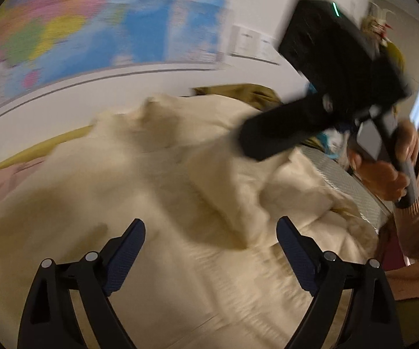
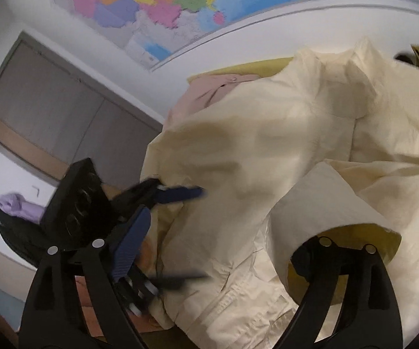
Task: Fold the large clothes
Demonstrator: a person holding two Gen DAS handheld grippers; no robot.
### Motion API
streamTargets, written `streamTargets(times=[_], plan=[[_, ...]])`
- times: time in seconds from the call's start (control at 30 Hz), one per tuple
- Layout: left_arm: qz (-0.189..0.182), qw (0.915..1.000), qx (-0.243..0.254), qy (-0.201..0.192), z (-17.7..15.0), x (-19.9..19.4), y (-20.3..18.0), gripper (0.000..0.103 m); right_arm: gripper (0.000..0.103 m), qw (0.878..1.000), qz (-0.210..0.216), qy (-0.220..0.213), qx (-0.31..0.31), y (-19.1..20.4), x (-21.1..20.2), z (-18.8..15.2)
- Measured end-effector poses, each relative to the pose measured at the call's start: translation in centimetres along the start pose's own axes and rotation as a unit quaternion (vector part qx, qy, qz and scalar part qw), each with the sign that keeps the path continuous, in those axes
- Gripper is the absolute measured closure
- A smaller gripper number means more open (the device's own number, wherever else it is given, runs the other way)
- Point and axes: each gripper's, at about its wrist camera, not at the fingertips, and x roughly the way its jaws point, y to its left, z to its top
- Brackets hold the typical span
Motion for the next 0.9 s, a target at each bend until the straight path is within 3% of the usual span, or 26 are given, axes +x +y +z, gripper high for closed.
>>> streamTargets(times=[0.07, 0.13, 0.2, 0.27, 0.37, 0.43, 0.57, 0.7, 0.83, 0.9], plan=[[-0.009, 0.9999, 0.009, 0.008, 0.4, 1.5, -1.2, 0.015, 0.017, 1.0, -0.01, -0.005, -0.012, 1.2, -0.6, 0.2], [-0.008, 1.0, 0.004, 0.004, 0.9, 2.8, -1.6, 0.025, 0.022, 1.0, -0.019, -0.012, -0.018, 1.6, -1.5, 0.0], [0.015, 0.9998, -0.005, 0.01, 1.3, 3.6, -0.9, 0.04, 0.02, 0.999, -0.03, -0.027, -0.008, 1.2, -2.8, -0.2], [0.019, 0.9986, -0.038, 0.03, 1.2, 4.4, 0.7, 0.05, 0.017, 0.999, -0.02, -0.042, -0.004, 0.5, -4.6, -0.9], [0.02, 0.9933, -0.094, 0.064, 0.0, 4.9, 3.5, 0.051, 0.016, 0.997, -0.022, -0.073, -0.008, -0.3, -7.6, -2.0], [0.029, 0.9898, -0.119, 0.074, -1.0, 4.6, 4.9, 0.047, 0.014, 0.994, -0.035, -0.103, -0.015, -1.2, -9.3, -2.7], [0.016, 0.9878, -0.142, 0.062, -2.1, 2.5, 6.2, 0.036, 0.019, 0.983, -0.123, -0.133, -0.002, -4.7, -10.2, -4.3], [-0.007, 0.9949, -0.099, 0.017, -1.1, 0.4, 4.2, 0.016, 0.033, 0.983, -0.155, -0.098, 0.019, -8.5, -7.3, -6.0], [-0.002, 0.997, -0.076, 0.011, 0.8, 1.2, 2.7, 0.011, 0.044, 0.984, -0.16, -0.072, 0.006, -9.0, -2.7, -6.2], [0.028, 0.9978, -0.057, 0.02, 1.7, 2.5, 2.0, 0.01, 0.046, 0.984, -0.166, -0.067, -0.022, -8.2, -1.0, -6.1]])
